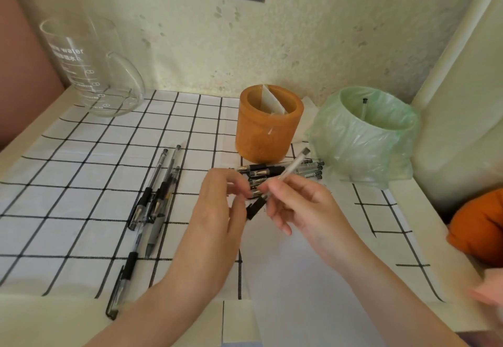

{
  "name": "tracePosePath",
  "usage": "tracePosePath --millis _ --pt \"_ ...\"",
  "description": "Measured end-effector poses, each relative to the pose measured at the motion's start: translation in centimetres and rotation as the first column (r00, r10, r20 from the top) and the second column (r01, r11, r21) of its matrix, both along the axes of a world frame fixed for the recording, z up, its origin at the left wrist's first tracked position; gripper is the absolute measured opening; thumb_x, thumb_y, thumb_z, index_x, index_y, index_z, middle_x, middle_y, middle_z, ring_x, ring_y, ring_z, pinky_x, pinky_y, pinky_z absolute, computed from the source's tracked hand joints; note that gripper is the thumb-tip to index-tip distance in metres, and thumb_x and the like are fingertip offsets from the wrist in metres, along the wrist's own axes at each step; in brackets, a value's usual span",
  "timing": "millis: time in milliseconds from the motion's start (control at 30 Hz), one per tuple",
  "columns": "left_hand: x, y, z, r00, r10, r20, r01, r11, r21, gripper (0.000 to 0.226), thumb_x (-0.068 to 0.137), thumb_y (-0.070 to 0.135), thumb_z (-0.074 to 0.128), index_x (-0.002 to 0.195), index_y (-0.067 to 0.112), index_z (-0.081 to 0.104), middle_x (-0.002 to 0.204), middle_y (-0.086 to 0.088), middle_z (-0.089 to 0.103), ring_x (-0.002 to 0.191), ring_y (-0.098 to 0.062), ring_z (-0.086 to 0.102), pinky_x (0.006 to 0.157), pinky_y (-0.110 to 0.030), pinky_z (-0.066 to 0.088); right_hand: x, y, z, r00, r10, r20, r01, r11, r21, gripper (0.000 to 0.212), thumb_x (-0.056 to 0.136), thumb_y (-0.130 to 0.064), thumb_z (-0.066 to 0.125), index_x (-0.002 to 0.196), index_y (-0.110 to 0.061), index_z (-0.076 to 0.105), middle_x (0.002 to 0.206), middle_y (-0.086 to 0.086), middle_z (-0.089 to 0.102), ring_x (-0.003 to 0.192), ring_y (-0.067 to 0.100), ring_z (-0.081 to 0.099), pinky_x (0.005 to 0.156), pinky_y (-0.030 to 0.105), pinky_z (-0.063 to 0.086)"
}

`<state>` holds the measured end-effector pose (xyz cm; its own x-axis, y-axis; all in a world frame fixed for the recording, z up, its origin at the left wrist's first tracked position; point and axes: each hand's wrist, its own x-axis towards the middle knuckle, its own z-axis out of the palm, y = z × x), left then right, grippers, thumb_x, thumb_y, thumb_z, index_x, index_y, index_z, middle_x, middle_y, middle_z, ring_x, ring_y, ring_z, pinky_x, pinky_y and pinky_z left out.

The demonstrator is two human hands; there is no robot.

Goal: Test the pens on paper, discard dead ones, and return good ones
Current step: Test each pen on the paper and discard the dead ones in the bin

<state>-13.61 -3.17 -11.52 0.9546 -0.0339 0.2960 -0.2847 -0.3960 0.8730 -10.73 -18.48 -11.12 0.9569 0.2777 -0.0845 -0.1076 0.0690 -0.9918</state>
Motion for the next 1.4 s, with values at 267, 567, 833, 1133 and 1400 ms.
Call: tracePosePath --millis 267,567,833,1133,1400 --pt "-0.2 -0.3 -0.3 0.956 -0.156 -0.250 0.167 0.986 0.022 0.019 0.094 0.025 0.044 0.082 0.035 0.053 0.064 0.014 0.056 0.062 0.000 0.050 0.058 -0.011 0.038 -0.4 -0.4 0.0 0.997 -0.039 0.062 0.044 0.996 -0.078 0.020 0.087 -0.014 0.061 0.092 0.004 0.064 0.063 0.007 0.063 0.051 0.017 0.054 0.043 0.024 0.041" --pt "-0.2 -0.3 0.0 0.959 -0.179 -0.219 0.180 0.984 -0.016 0.024 0.080 0.055 0.039 0.086 0.040 0.056 0.053 0.005 0.042 0.051 -0.012 0.036 0.050 -0.028 0.031 -0.4 -1.0 0.4 0.998 -0.028 0.050 0.027 1.000 0.005 0.023 0.080 -0.023 0.064 0.088 -0.001 0.066 0.062 0.007 0.062 0.049 0.016 0.052 0.045 0.023 0.041" --pt "-0.4 -0.5 -0.9 0.927 -0.161 -0.339 0.176 0.984 0.015 0.016 0.094 0.040 0.039 0.097 0.037 0.054 0.062 0.010 0.046 0.053 -0.002 0.040 0.050 -0.014 0.035 1.2 -4.3 1.7 0.932 -0.358 0.051 0.356 0.933 0.052 0.017 0.089 -0.016 0.060 0.079 -0.003 0.054 0.051 0.005 0.056 0.044 0.021 0.054 0.038 0.023 0.037" --pt "-0.6 -0.6 -1.7 0.964 -0.187 -0.189 0.245 0.899 0.363 0.025 0.099 0.024 0.031 0.110 0.032 0.053 0.085 0.017 0.051 0.078 0.001 0.052 0.071 -0.014 0.040 2.5 -6.5 0.7 0.899 -0.436 0.033 0.437 0.896 -0.083 0.012 0.094 -0.008 0.048 0.083 -0.011 0.052 0.049 0.005 0.056 0.049 0.027 0.062 0.041 0.027 0.040" --pt "-1.1 -0.5 -2.4 0.948 -0.279 -0.152 0.315 0.752 0.579 0.059 0.086 0.057 0.046 0.138 0.049 0.020 0.086 0.019 0.033 0.085 -0.001 0.034 0.072 -0.011 0.027 3.2 -6.6 -1.5 0.884 -0.454 0.111 0.465 0.837 -0.288 0.027 0.086 -0.029 0.067 0.076 -0.004 0.065 0.060 0.009 0.068 0.052 0.016 0.062 0.038 0.019 0.033"
